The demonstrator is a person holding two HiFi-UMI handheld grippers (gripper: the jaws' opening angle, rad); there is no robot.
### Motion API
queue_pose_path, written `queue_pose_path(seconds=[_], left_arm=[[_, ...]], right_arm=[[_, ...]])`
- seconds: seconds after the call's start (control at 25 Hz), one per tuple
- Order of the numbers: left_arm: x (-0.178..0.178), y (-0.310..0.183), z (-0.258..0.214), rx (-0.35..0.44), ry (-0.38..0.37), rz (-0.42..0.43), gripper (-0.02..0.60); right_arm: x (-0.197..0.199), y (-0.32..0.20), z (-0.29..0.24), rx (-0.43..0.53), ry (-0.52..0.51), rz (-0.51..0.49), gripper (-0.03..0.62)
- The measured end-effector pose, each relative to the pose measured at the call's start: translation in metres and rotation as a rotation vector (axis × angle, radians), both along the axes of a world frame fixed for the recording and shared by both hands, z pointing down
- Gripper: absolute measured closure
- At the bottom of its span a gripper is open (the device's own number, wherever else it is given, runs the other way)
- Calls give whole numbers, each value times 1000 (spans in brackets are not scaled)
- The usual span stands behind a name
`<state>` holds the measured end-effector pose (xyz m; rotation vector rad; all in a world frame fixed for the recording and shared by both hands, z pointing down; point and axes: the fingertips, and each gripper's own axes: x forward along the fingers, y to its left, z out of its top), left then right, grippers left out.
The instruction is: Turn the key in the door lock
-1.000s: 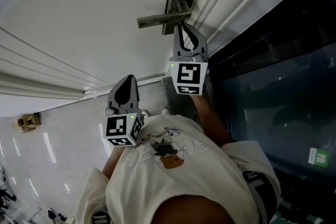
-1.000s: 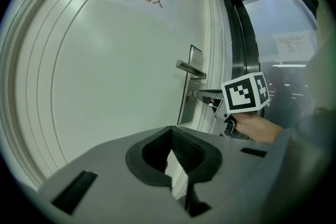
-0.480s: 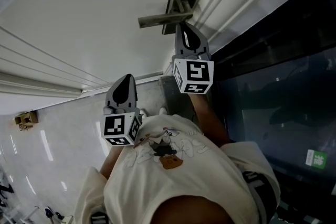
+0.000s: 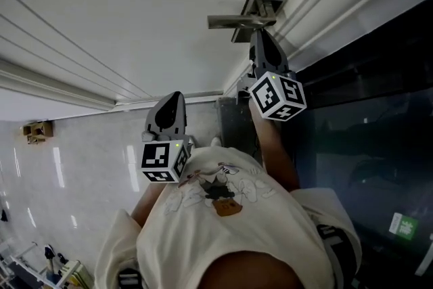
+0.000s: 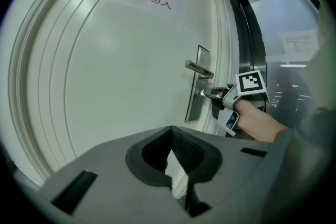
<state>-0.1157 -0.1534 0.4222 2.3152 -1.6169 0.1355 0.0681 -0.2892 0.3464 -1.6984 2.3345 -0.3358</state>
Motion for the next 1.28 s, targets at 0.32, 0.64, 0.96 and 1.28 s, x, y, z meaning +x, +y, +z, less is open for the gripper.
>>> queue_pose_path(seconds=[0.32, 0.64, 0.96, 1.28], left_arm=[[-13, 7, 2, -4, 11, -51, 575], [-15, 12, -2, 10, 11, -68, 575], [-13, 13, 1, 7, 14, -62, 575], [-16, 18, 1, 6, 23, -75, 575]], right_arm=[[3, -1, 2, -15, -252, -29, 571], [3, 0, 4, -61, -516, -72, 569], [10, -2, 17, -173, -829, -106, 571], [8, -3, 19, -218, -1131, -190, 571]])
